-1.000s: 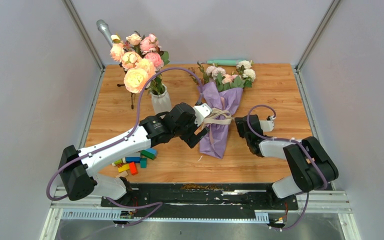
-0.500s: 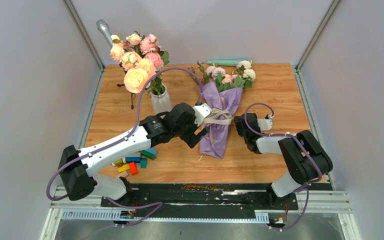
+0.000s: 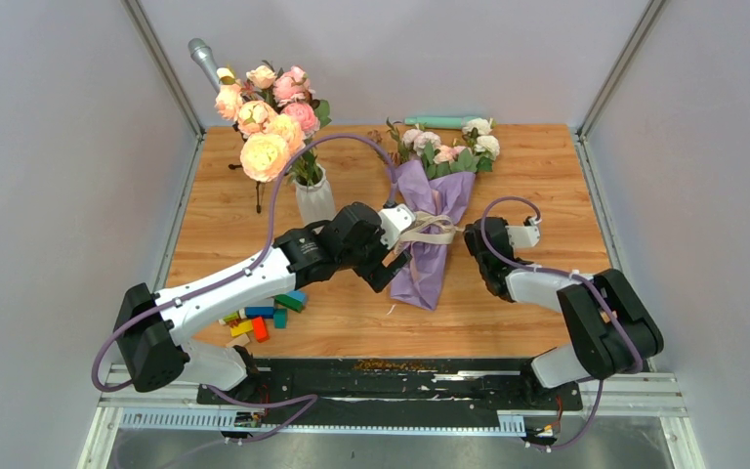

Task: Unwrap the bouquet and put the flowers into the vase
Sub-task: Untie the ribbon from the wrapping paper.

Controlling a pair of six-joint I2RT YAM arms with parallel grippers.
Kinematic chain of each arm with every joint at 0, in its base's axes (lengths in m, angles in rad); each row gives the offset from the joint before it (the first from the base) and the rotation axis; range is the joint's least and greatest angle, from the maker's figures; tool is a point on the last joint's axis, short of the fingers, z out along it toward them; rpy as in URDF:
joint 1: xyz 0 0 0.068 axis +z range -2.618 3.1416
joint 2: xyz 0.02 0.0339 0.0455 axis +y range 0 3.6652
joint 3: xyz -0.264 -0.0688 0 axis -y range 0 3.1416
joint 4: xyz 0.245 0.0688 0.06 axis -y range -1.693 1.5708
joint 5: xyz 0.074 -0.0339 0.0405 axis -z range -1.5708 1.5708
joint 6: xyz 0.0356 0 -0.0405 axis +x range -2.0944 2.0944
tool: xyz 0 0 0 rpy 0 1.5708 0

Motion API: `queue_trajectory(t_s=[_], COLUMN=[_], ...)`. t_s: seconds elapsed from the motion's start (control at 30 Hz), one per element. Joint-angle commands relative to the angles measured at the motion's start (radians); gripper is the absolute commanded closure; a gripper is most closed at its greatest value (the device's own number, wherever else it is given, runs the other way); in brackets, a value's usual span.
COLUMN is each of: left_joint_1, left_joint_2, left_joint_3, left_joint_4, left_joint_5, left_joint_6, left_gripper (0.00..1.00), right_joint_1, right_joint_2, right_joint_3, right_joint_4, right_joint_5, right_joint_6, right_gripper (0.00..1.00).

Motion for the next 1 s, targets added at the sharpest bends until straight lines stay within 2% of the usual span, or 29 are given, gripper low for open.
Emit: queue_trajectory(t_s=[0.0,0.23,0.43,0.8,0.97], left_joint_1=[0.004,0.003,0.003,0.003,0.003], left_joint_2=[-0.03,0.037,0.121,0.236,0.242], left_joint_3=[0.022,0.013,0.023,0.021,-0.016], left_joint_4=[0.097,0.247,0.354,0.433,0.511], left_joint_5=[0.075,0.077,0.085,0.079,0.123], left_joint_6=[-0.084,-0.311,-0.411,-0.432,-0.356], left_gripper=[0.0,0.01,0.01,0.04,0.08], right_joint_1=[-0.003,-0.003,-0.003,-0.006,-0.034], right_joint_2=[-0.074,-0.131,-0.168,-0.201,-0.221], right_joint_3=[-0.01,-0.064,-0.093,-0.097,-0.085], right_joint_4=[-0.033,-0.03,-0.035,-0.081,-0.134], right_joint_5=[0.032,0.009,0.004,0.022,0.03], right_joint_6=[-0.113,-0.175,-0.192,-0.202,-0.236], right_gripper=[1.0,1.0,1.0,1.0,1.0])
